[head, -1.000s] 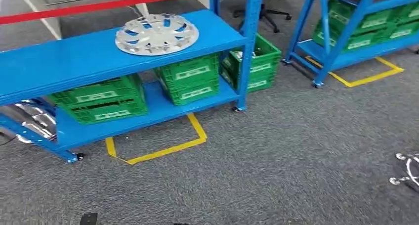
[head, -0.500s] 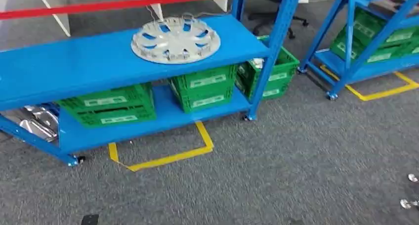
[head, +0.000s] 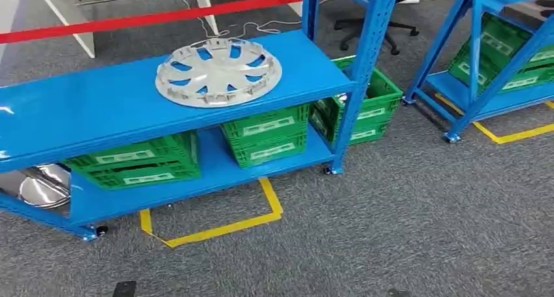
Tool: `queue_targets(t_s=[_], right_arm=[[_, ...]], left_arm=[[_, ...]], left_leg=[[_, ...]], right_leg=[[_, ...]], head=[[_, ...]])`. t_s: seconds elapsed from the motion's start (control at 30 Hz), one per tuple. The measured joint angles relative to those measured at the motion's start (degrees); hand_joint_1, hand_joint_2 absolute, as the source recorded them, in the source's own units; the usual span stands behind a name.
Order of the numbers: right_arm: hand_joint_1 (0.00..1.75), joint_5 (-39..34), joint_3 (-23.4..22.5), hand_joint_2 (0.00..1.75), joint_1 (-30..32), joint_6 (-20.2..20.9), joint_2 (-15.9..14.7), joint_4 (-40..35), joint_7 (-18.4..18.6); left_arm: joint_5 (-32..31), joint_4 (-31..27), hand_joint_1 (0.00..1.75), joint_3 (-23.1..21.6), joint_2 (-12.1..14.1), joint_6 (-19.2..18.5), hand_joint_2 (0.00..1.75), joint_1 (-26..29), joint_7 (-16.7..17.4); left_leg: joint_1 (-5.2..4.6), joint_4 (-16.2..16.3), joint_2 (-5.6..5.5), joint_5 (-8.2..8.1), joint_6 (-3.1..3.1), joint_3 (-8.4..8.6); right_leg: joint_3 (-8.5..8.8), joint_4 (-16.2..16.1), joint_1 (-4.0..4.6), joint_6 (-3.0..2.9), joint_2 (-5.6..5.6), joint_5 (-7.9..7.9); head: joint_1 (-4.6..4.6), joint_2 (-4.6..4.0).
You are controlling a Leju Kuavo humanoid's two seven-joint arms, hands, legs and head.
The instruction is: Take the parts from the cabinet and place them on the table.
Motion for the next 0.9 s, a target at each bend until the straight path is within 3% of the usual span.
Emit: queue_targets(t_s=[0.03,0.07,0.1,0.13,0.17,0.2,0.23,0.33,0.37,0.4,0.47,0.5,0.53,0.57,0.63,0.67,0.7,0.73,0.83,0.87,0.9], right_arm=[[0.0,0.26,0.0,0.0,0.01,0.07,0.0,0.0,0.15],[0.0,0.7,0.0,0.0,0.07,0.24,0.02,0.0,0.35],[0.0,0.98,0.04,0.0,0.08,0.33,0.02,0.0,0.5],[0.0,1.22,0.11,0.0,0.08,0.46,0.02,0.0,0.52],[0.0,1.27,0.13,0.0,0.12,0.5,0.02,0.0,0.55],[0.0,1.31,0.13,0.0,0.14,0.55,0.02,0.02,0.61],[0.0,1.31,0.13,0.0,0.02,0.55,0.02,0.02,0.63],[0.0,1.35,0.15,0.0,-0.09,0.55,0.04,0.02,0.65],[0.0,1.35,0.15,0.0,-0.12,0.66,0.02,0.02,0.65],[0.0,1.35,0.18,0.0,-0.16,0.63,0.02,0.02,0.61],[0.0,1.42,0.18,0.0,-0.07,0.66,0.02,0.02,0.63],[0.0,1.53,0.18,0.0,0.01,0.66,0.02,0.02,0.63],[0.0,1.62,0.18,0.0,0.09,0.68,0.02,0.02,0.63],[0.0,1.73,0.18,0.0,0.11,0.72,0.02,0.02,0.63],[0.0,1.81,0.18,0.0,0.05,0.72,0.02,0.02,0.63],[0.0,1.88,0.2,0.0,0.03,0.77,0.02,0.02,0.63],[0.0,1.9,0.22,0.0,0.04,0.9,0.02,0.04,0.63],[0.0,1.9,0.24,0.0,0.01,0.92,0.02,0.04,0.61],[0.0,1.81,0.22,0.0,-0.04,0.96,-0.02,0.02,0.57],[0.0,1.66,0.2,0.0,-0.13,0.63,0.02,0.02,0.19],[0.0,1.33,0.2,0.0,-0.16,0.33,0.02,0.02,-0.11]], left_arm=[[-0.04,0.0,0.0,0.0,0.02,-0.02,0.0,0.05,0.17],[-0.17,0.0,0.0,0.0,0.02,-0.24,0.0,0.12,0.41],[-0.22,0.0,0.0,0.0,0.02,-0.35,0.0,0.13,0.46],[-0.28,0.0,0.0,0.0,0.04,-0.37,0.0,0.12,0.48],[-0.28,0.0,0.0,0.0,0.04,-0.37,0.0,0.05,0.48],[-0.28,0.0,0.0,0.0,0.04,-0.39,0.0,-0.07,0.55],[-0.35,-0.02,0.0,0.0,0.02,-0.42,0.0,-0.32,0.65],[-0.33,0.0,0.0,0.0,0.07,-0.5,0.0,0.0,0.76],[-0.33,0.0,0.0,0.0,-0.09,-0.68,0.0,0.11,0.83],[-0.33,0.0,0.0,0.0,-0.09,-0.88,0.0,0.06,0.92],[-0.33,0.0,0.0,0.02,0.0,-1.07,0.0,-0.1,1.16],[-0.33,0.0,0.0,0.02,0.0,-1.2,0.0,-0.05,1.31],[-0.35,0.0,0.0,0.02,0.0,-1.2,0.0,0.06,1.38],[-0.35,0.0,0.0,0.02,-0.02,-1.2,0.0,0.12,1.38],[-0.44,0.0,0.0,0.02,-0.09,-1.16,0.0,0.09,1.38],[-0.52,0.0,0.0,0.02,-0.15,-1.16,0.0,0.05,1.38],[-0.52,-0.02,0.0,0.02,-0.13,-1.16,0.0,-0.07,1.38],[-0.57,-0.02,0.0,0.02,-0.13,-1.18,0.0,-0.22,1.33],[-0.55,-0.02,0.0,0.02,-0.13,-1.36,0.0,-0.02,1.05],[-0.5,0.0,0.0,0.02,0.0,-1.36,0.0,0.04,0.89],[-0.5,0.0,0.0,0.02,-0.2,-1.4,0.0,-0.03,0.76]], left_leg=[[0.02,-0.42,0.02,-1.32,0.0,-0.73],[0.01,-2.43,0.11,-0.1,0.08,-1.14],[-0.01,-5.38,0.35,3.25,0.3,-0.81],[-0.11,-10.11,1.26,9.0,0.75,0.07],[-0.44,-13.98,3.62,13.44,1.47,0.65],[-0.65,-13.37,4.32,10.66,1.5,-0.05],[-0.76,-13.55,4.2,10.27,1.66,-0.15],[-0.6,-14.5,2.25,13.31,3.08,0.07],[-0.18,-15.05,1.92,14.21,3.06,0.47],[-0.05,-15.18,1.45,14.4,3.39,0.48],[-0.05,-15.12,0.42,14.43,3.45,0.23],[-0.1,-15.09,-0.19,14.38,3.5,0.19],[-0.11,-15.08,-0.87,14.33,3.53,0.22],[-0.09,-15.06,-1.59,14.2,3.47,0.32],[0.05,-14.94,-3.19,13.84,3.07,0.75],[0.16,-14.78,-3.83,13.51,2.74,0.95],[-0.1,-14.72,-4.29,13.34,2.39,0.64],[0.01,-14.38,-5.17,13.26,1.96,0.42],[0.43,-14.94,-6.38,13.48,1.1,0.36],[0.39,-14.41,-5.5,12.91,0.8,0.43],[0.16,-12.68,-2.98,11.96,0.56,-0.34]], right_leg=[[0.59,0.0,0.0,0.06,-0.12,-0.47],[1.52,0.0,0.04,0.17,-0.4,-1.13],[2.19,0.0,0.08,0.22,-0.77,-1.56],[2.89,0.0,0.14,0.31,-1.31,-1.99],[2.96,-0.13,0.18,0.47,-1.81,-2.28],[3.78,0.05,0.34,0.81,-2.19,-2.5],[3.82,-0.02,0.34,1.28,-2.62,-2.71],[4.76,-0.4,0.6,2.5,-4.39,-3.34],[4.03,0.6,0.39,2.85,-2.57,-4.11],[3.11,2.67,0.37,2.99,-1.14,-5.85],[-0.58,10.73,0.25,3.16,-0.24,-10.2],[-2.54,14.76,0.27,3.3,-0.14,-11.63],[-3.32,16.02,0.28,3.34,-0.09,-11.47],[-2.76,14.55,0.24,3.37,-0.06,-9.84],[1.77,5.15,0.04,3.28,0.73,-4.3],[3.98,0.29,-0.27,3.29,2.92,-2.97],[4.64,-0.05,-0.42,3.21,5.09,-4.44],[5.44,-0.49,-0.44,2.95,4.54,-4.27],[5.62,-0.7,-0.11,2.09,3.21,-4.33],[5.97,-1.17,-0.52,1.65,2.5,-4.18],[6.19,-1.33,-0.48,1.28,2.2,-4.36]], head=[[0.0,0.0],[0.02,0.0],[0.0,0.0],[0.0,0.0],[0.02,-0.02],[0.26,-0.02],[-0.22,0.0],[-0.09,-0.02],[0.11,-0.02],[0.17,-0.02],[0.39,0.0],[0.35,-0.02],[0.44,-0.02],[0.35,-0.02],[0.37,-0.02],[0.44,-0.02],[0.37,-0.02],[0.33,0.0],[0.35,-0.02],[0.33,-0.02],[-0.18,-0.02]])
